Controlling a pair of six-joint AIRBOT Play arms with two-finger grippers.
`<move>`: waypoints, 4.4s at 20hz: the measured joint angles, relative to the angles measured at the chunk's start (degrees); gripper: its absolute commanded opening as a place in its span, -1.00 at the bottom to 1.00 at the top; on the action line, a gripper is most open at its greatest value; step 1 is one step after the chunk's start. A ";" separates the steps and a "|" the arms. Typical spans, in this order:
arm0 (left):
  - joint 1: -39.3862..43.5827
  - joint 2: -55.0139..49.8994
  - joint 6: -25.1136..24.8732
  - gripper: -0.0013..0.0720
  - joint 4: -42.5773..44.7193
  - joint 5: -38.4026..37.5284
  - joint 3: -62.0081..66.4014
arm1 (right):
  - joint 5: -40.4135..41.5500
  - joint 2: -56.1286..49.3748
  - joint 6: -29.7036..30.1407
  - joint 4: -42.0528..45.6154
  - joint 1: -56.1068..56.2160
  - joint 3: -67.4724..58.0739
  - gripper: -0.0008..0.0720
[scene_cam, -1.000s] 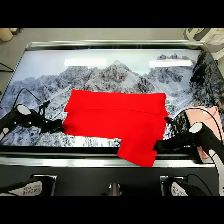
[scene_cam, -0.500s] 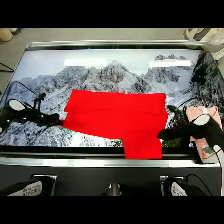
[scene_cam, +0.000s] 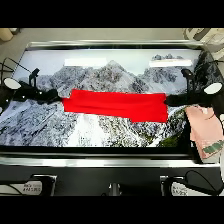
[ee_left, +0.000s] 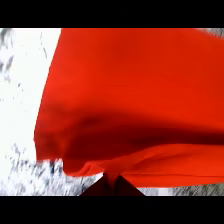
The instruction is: Fold the shirts.
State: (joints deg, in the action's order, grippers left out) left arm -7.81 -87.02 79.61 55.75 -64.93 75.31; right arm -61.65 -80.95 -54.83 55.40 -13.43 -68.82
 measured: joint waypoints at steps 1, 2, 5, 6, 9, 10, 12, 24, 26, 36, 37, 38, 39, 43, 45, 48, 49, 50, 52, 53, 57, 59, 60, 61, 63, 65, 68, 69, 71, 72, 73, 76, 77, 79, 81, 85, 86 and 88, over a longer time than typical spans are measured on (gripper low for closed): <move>0.02 -2.34 0.87 -0.91 -0.44 0.04 2.91 | 1.05 -2.16 -0.22 -0.68 0.02 -2.29 -0.94; 0.11 -4.72 1.64 -0.91 -1.11 0.00 5.77 | 2.01 -4.44 -0.46 -1.16 0.02 -4.37 -0.94; 0.26 -10.82 2.97 -0.91 -3.56 0.09 11.50 | 4.52 -9.88 -0.90 -2.91 0.02 -7.85 -0.94; 0.35 -12.46 3.26 -0.90 -4.11 0.09 12.48 | 4.72 -11.67 -1.16 -3.21 0.02 -8.44 -0.94; 0.94 -17.11 4.07 -0.72 -5.01 0.11 14.12 | 4.04 -16.22 -1.31 -3.78 0.00 -9.42 -0.70; 1.05 -18.14 4.59 -0.06 -5.51 0.11 14.40 | 3.80 -17.18 -1.38 -3.82 0.02 -9.57 0.14; 1.16 -19.43 5.49 0.85 -6.49 0.09 15.06 | 3.39 -18.38 -0.92 -4.13 -0.13 -10.21 1.00; -2.27 -8.35 4.79 0.84 -7.89 -4.66 22.47 | -13.05 -25.03 0.83 -2.29 -7.10 -15.21 1.00; -0.81 -5.55 4.50 0.84 -8.04 -4.96 22.64 | -13.40 -26.67 0.63 -6.64 -6.95 -15.30 0.93; 17.57 -10.49 2.64 -0.90 -8.02 0.70 22.73 | -9.90 -23.80 -1.60 -12.15 -3.61 -20.63 -0.94; 20.15 -12.33 2.64 -0.90 -8.24 2.64 22.73 | -10.78 -22.73 -1.70 -12.20 -3.56 -21.75 -0.94; 22.86 -14.43 2.64 -0.90 -8.83 4.83 22.73 | -11.72 -21.51 -1.84 -12.39 -3.45 -22.86 -0.94; 25.33 -16.52 2.69 -0.90 -9.99 6.95 22.73 | -12.79 -20.33 -2.05 -12.57 -3.37 -23.69 -0.94; 32.89 -23.93 2.89 -0.90 -18.78 14.23 22.73 | -18.27 -15.41 -2.38 -12.50 -3.34 -25.35 -0.94; 35.93 -26.88 1.95 -0.90 -24.74 17.86 22.75 | -21.38 -12.61 -2.60 -12.46 -3.34 -25.66 -0.94; 39.36 -29.86 0.24 -0.90 -31.61 22.21 22.75 | -25.00 -8.17 -2.60 -12.41 -3.34 -25.88 -0.94; 39.89 -30.51 -0.09 -0.90 -32.81 23.37 22.75 | -25.81 -6.62 -2.60 -12.44 -3.34 -25.90 -0.94; 40.30 -31.10 -0.33 -0.90 -33.88 24.13 22.77 | -26.58 -5.05 -2.60 -12.41 -3.34 -25.92 -0.94; 41.44 -32.13 -0.72 -0.90 -35.91 24.63 22.80 | -27.17 -2.12 -2.60 -12.39 -3.34 -25.99 -0.94; 42.18 -32.57 -0.81 -0.90 -36.98 24.50 22.80 | -27.41 -1.01 -2.62 -12.39 -3.34 -25.99 -0.94; 44.96 -34.40 -1.22 -0.90 -39.23 23.91 24.24 | -26.99 1.55 -2.75 -13.64 -3.34 -25.99 -0.94; 45.68 -34.95 -2.47 -0.91 -39.63 22.99 25.86 | -26.23 1.99 -2.78 -14.29 -3.34 -25.99 -0.94; 45.53 -34.97 -3.23 -0.91 -39.89 22.10 26.73 | -25.70 2.08 -2.80 -14.47 -3.30 -25.99 -0.94; 44.81 -34.71 -3.93 -0.91 -39.63 21.38 27.45 | -25.24 2.05 -2.89 -14.45 -3.02 -25.99 -0.94; 42.23 -32.92 -4.37 -0.91 -36.33 19.78 28.30 | -24.11 1.33 -3.13 -14.08 -1.40 -25.99 -0.94; 38.40 -29.38 -2.36 -0.91 -28.15 15.91 28.76 | -22.47 -0.37 -3.19 -13.27 1.42 -25.99 -0.94; 30.49 -21.77 3.15 -0.91 -12.13 11.98 29.09 | -18.56 -4.26 -3.19 -13.03 7.50 -25.99 -0.94; 27.30 -18.64 4.61 -0.91 -7.72 10.75 29.16 | -16.76 -5.97 -3.19 -12.96 9.97 -25.99 -0.94; 21.22 -12.41 6.49 -0.91 -2.14 9.29 29.22 | -12.79 -9.57 -3.19 -13.14 14.93 -25.99 -0.94; 18.62 -9.44 7.13 -0.91 -0.42 8.85 29.27 | -10.64 -11.50 -3.13 -13.46 17.25 -25.99 -0.94; 16.11 -6.43 7.58 -0.91 0.96 8.35 29.27 | -8.26 -13.75 -2.97 -13.99 19.67 -25.99 -0.93; 10.80 1.27 8.35 -0.90 3.45 7.76 29.27 | -2.75 -20.20 -2.56 -18.05 25.42 -25.99 -0.76; 9.88 3.15 8.48 -0.91 3.80 7.43 29.29 | -1.46 -22.34 -2.56 -19.89 26.88 -25.97 -0.13; 8.74 5.99 8.70 -0.91 4.42 7.21 29.27 | 0.20 -25.53 -1.53 -24.24 28.55 -25.97 0.83; 8.13 7.65 8.61 -0.91 4.74 6.56 29.27 | -0.07 -26.88 -0.31 -27.17 28.50 -25.97 0.83; 7.65 8.94 6.75 -0.91 5.35 4.48 28.98 | -8.39 -24.76 -1.73 -19.02 22.84 -25.99 0.82; 7.58 9.05 6.38 -0.90 5.53 4.31 28.94 | -11.13 -23.85 -3.17 -13.97 20.59 -25.97 0.81; 7.48 9.18 5.90 -0.90 5.86 3.85 28.89 | -16.13 -22.73 -6.58 -4.35 16.46 -24.98 0.76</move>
State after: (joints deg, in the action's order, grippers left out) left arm -0.34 -77.84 85.52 61.60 -61.08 104.20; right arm -77.78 -103.68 -61.41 51.05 3.03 -93.80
